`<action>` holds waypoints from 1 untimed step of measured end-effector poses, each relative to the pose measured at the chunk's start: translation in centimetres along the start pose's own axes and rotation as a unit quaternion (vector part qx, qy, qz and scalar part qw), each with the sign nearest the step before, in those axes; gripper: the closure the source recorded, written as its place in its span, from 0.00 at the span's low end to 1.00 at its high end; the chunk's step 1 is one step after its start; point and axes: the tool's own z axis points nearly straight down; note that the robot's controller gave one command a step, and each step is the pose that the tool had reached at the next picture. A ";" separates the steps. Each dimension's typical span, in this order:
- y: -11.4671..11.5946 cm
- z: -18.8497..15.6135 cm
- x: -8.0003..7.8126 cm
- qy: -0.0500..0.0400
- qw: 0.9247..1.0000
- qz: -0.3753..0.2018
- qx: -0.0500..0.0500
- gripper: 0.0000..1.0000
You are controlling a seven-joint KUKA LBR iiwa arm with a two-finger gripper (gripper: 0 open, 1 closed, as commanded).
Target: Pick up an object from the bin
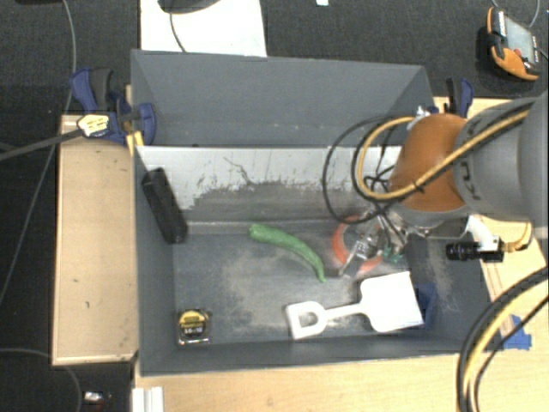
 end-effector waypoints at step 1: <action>-0.2 0.7 -0.5 0.002 1.000 0.025 -0.002 1.00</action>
Offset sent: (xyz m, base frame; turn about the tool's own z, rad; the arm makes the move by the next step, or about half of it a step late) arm 0.0000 0.0000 0.0000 0.0000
